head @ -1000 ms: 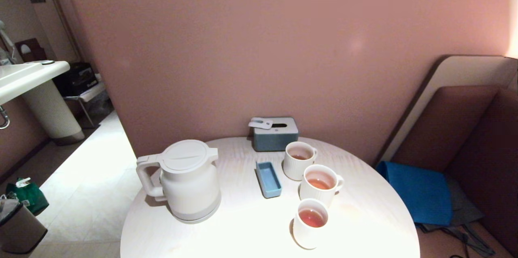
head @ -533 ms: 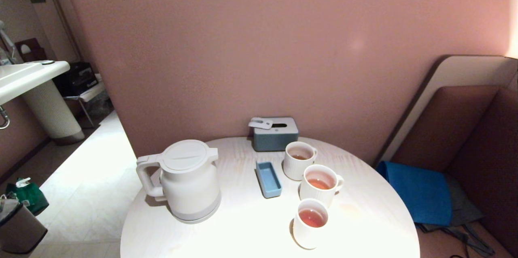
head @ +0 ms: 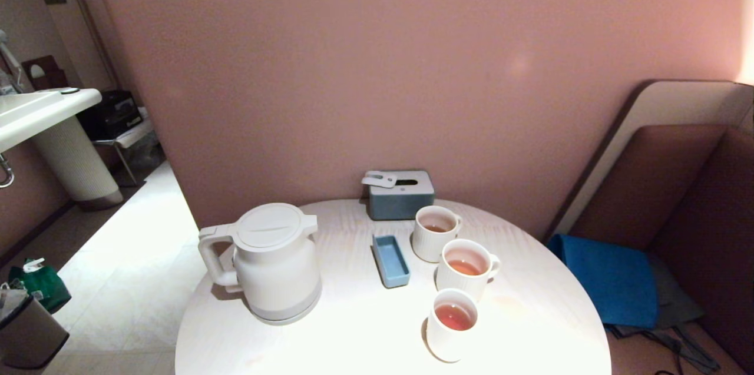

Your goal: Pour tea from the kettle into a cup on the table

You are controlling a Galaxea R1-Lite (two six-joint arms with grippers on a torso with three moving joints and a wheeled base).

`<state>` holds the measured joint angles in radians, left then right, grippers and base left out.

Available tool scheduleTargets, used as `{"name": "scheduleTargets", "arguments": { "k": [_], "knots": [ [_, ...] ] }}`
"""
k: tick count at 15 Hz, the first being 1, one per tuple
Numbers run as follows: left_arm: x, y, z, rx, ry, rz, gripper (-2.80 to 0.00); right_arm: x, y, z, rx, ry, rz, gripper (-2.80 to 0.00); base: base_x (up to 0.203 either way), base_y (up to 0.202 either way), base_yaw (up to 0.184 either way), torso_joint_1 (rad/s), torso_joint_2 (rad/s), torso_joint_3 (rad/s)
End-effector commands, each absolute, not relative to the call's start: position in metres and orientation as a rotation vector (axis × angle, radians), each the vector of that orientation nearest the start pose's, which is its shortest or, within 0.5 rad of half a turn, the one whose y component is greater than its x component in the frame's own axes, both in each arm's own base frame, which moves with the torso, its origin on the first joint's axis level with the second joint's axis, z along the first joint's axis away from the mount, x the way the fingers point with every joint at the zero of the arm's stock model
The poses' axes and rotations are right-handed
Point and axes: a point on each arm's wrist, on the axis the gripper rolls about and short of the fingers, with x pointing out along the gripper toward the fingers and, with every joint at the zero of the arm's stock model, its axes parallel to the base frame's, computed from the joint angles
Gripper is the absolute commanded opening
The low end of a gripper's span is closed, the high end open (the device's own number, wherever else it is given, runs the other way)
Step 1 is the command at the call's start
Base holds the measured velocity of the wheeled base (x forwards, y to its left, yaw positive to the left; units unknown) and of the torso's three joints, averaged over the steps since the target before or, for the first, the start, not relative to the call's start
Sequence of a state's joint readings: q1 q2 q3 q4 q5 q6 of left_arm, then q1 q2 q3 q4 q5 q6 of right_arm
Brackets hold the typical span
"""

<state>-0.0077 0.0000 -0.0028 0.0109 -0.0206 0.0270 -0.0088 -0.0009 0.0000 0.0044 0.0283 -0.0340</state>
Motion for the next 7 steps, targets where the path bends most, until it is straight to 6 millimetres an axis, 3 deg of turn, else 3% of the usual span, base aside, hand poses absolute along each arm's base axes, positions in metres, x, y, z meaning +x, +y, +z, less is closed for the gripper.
{"name": "scheduleTargets", "arguments": {
  "k": [1,7],
  "knots": [
    [-0.0229,-0.0003,0.0753,0.028,0.009,-0.028,-2.8,-0.0228,0.0008,0.075,-0.035,0.004,0.021,-2.8,0.0,0.0,0.0,0.0,0.0,0.0],
    [-0.0229,-0.0003,0.0753,0.028,0.009,-0.029,-2.8,-0.0228,0.0009,0.075,-0.035,0.004,0.02,-2.8,0.0,0.0,0.0,0.0,0.0,0.0]
  ]
}}
